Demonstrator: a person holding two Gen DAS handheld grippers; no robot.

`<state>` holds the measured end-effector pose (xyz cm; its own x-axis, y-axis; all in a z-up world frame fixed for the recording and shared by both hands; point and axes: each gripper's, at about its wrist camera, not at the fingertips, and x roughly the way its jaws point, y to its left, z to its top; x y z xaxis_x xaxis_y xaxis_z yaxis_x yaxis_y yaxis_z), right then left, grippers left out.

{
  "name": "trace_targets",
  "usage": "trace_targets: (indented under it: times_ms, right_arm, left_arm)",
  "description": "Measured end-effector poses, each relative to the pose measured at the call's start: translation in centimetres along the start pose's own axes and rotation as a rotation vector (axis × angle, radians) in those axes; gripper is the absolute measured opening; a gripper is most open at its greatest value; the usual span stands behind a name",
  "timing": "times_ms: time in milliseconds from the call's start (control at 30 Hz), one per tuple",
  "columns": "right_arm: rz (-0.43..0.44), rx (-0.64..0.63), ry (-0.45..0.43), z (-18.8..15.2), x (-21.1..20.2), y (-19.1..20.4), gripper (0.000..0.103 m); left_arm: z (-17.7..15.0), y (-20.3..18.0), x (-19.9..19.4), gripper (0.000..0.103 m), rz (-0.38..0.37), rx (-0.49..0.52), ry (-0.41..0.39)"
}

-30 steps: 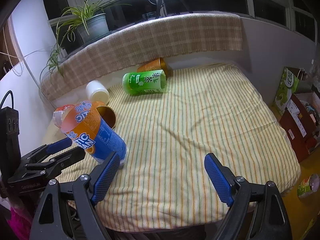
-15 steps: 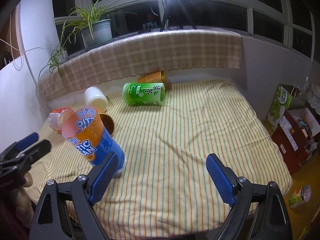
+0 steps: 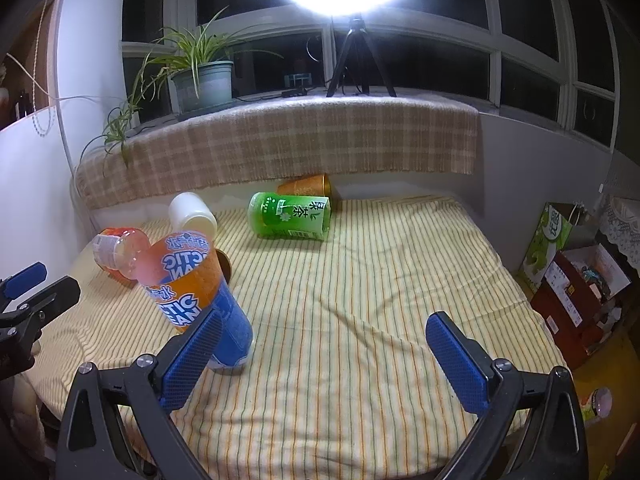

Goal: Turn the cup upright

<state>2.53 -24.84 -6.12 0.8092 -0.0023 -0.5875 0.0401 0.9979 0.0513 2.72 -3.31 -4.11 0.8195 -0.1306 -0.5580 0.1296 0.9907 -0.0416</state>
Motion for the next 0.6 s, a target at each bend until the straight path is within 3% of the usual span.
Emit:
trace_targets:
  times_ms: [600]
  right_arm:
    - [-0.019,-0.004,-0.039,-0.1,0.0,1.3,0.103]
  left_arm:
    - [-0.2,1.0,-0.4,0.102,0.038,-0.015,-0.005]
